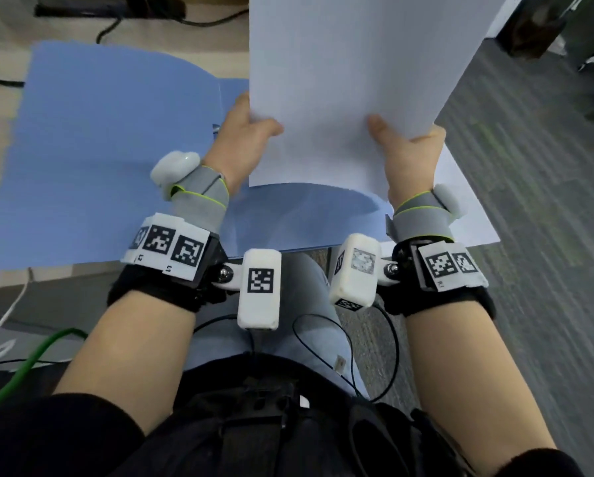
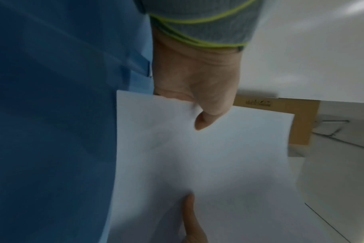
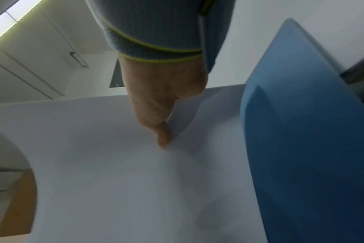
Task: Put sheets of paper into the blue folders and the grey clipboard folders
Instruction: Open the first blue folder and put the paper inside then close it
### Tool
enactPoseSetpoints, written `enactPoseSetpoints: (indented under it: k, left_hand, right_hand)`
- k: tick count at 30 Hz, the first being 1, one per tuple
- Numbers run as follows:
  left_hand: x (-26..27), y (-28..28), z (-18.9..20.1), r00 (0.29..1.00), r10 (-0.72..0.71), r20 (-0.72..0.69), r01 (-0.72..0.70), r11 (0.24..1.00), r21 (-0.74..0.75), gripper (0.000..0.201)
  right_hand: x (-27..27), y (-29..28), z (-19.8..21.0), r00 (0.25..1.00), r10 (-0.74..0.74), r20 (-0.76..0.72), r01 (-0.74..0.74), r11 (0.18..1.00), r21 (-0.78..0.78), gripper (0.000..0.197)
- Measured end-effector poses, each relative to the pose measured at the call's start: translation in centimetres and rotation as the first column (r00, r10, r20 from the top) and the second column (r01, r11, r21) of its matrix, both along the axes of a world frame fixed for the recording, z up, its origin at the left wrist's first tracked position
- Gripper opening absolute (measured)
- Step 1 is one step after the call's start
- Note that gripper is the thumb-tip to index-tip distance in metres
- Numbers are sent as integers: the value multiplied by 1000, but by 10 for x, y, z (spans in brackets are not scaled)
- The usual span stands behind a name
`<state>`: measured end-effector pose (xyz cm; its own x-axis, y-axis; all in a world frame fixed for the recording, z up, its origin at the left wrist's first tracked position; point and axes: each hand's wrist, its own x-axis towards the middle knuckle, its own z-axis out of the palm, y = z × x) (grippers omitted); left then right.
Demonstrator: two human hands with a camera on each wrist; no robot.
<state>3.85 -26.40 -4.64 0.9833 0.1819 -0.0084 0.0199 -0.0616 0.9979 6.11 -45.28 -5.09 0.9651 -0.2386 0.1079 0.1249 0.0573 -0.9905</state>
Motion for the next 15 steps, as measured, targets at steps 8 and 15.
enactPoseSetpoints:
  k: [8, 15]
  left_hand:
    - [-1, 48, -10, 937, 347, -29, -271, 780, 563, 35]
    - [-9, 45, -23, 946, 294, -139, -122, 717, 686, 26]
  right_hand:
    - [15, -5, -1, 972, 62, -225, -109, 972, -207, 36]
    - [26, 1, -13, 912, -1, -411, -202, 869, -451, 38]
